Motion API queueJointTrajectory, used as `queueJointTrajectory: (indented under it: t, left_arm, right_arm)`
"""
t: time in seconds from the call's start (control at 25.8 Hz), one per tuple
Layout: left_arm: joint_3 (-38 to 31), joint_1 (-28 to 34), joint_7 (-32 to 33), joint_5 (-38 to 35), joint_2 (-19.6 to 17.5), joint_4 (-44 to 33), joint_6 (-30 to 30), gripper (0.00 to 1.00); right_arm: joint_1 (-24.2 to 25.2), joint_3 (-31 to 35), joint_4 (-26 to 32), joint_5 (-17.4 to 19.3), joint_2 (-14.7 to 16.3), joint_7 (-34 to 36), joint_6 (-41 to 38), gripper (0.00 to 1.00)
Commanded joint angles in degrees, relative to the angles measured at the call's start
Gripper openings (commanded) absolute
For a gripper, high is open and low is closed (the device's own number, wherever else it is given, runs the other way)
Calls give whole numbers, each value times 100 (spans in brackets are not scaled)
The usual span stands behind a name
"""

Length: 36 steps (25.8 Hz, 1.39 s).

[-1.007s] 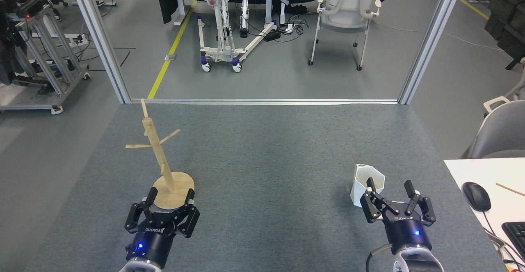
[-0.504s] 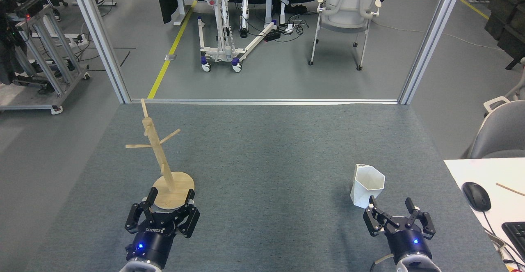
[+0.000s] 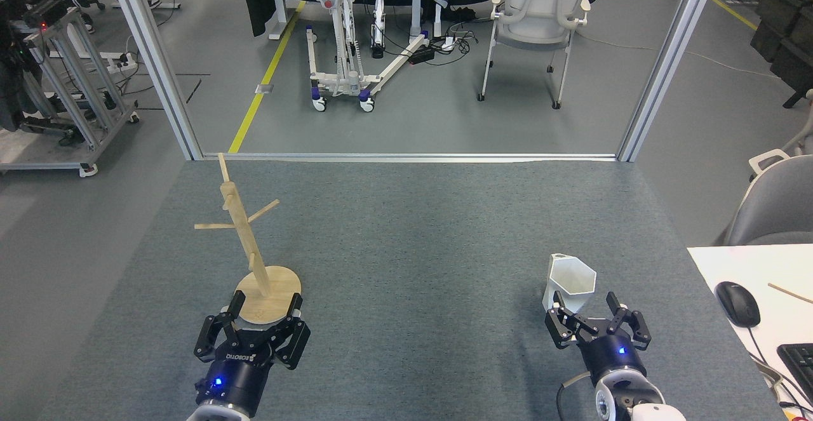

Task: Hang cup on storage rack
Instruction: 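Close the right gripper around the white paper cup, then lift the cup with the right gripper and carry it toward the center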

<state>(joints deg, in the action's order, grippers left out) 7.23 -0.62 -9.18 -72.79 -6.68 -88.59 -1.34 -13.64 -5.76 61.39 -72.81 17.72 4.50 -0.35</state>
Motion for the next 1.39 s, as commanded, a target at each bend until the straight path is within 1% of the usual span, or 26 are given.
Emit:
queueJointTrajectory:
  t: [0.0,0.46,0.62,0.85,1.36]
  left_arm:
    - [7,0,4,2,0,0,2,100]
    - [7,0,4,2,0,35,2,99]
    - [7,0,4,2,0,35,2,99]
    - [7,0,4,2,0,35,2,99]
    - [7,9,4,2,0,18,2,100]
  right_arm:
    - [-16,-4,-22,4,-5,-2,-9,99]
    - [-69,-21,-31,-14,-5,-2,-44,99]
    - [-122,-21,-154,-14,-5,-2,-53,99]
    - [-464,-118,-506,-23,-14,-2,-97,99]
    - [-781,-241,-857,-14,-40,-2,-105,99]
